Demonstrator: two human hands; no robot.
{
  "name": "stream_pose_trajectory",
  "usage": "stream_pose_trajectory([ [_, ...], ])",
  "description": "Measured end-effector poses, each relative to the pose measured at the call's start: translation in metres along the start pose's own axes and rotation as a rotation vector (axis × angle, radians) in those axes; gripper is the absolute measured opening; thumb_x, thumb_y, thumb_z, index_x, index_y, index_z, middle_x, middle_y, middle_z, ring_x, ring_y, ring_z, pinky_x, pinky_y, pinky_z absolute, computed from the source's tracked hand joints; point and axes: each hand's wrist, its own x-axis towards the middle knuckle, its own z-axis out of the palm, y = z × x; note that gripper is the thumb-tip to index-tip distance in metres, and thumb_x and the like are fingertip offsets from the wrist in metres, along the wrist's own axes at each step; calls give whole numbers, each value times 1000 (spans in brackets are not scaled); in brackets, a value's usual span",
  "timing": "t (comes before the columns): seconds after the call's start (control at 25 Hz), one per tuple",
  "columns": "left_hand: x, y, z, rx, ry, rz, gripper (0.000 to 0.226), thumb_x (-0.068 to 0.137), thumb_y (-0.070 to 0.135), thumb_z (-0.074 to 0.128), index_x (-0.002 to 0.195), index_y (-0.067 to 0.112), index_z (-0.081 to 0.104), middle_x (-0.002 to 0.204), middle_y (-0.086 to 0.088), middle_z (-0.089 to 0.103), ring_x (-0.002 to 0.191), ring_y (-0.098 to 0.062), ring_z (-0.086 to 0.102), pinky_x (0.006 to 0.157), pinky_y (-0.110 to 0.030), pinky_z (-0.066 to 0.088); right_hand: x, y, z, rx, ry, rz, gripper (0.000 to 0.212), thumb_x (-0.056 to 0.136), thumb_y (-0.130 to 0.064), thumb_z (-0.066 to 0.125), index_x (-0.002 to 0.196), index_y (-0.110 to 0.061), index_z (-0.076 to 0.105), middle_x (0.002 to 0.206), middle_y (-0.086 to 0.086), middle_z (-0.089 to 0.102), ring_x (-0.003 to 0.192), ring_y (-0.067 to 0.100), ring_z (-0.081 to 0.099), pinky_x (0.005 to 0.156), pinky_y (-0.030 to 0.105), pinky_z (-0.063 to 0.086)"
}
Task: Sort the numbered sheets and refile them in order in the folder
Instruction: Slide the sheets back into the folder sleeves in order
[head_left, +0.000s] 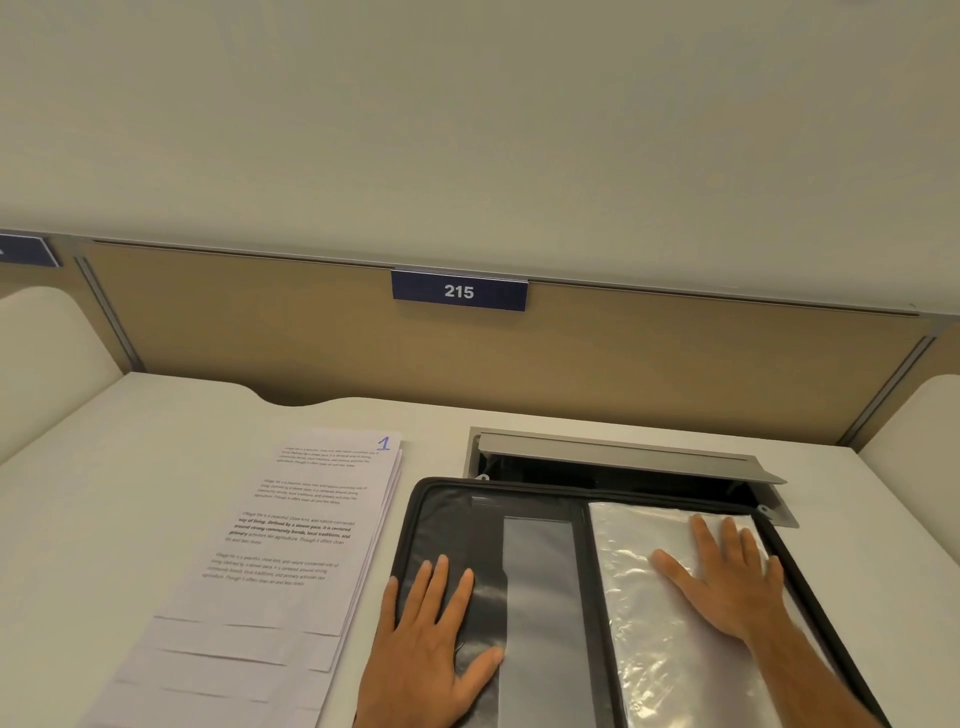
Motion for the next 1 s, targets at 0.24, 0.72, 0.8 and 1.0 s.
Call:
stream_pose_trajectory([
  [0.24, 7, -6, -22, -127, 147, -9, 83, 83, 85, 30, 154, 43, 23, 162, 19, 13, 151, -9, 15, 121, -32, -5, -13, -49, -25, 179, 228, -39, 95, 80, -82, 19, 152, -22, 36, 159, 6, 37, 149, 27, 29, 122, 54, 21],
  [0.72, 29, -192, -65, 142, 162, -190, 83, 92, 79, 23, 140, 20, 57, 148, -7, 52, 135, -30, 51, 117, -54, 24, -32, -326, -40, 387, 34, -628, 81, 94, -66, 47, 159, -25, 20, 167, -3, 16, 154, 19, 14, 123, 39, 17],
  [0.8, 27, -200, -56, 143, 153, -190, 84, 91, 81, 28, 146, 21, 51, 152, -7, 47, 137, -29, 48, 116, -47, 11, -25, -352, -39, 362, 6, -640, 85, 93, -67, 47, 160, -25, 14, 168, -3, 9, 155, 20, 8, 123, 41, 14],
  [1.0, 29, -206, -39, 155, 228, -180, 83, 90, 80, 34, 148, 23, 47, 153, -5, 45, 138, -24, 46, 114, -49, 11, 3, -389, -33, 226, -46, -639, 103, 87, -75, 48, 160, -22, -2, 168, 5, -6, 155, 26, -4, 125, 45, 5],
])
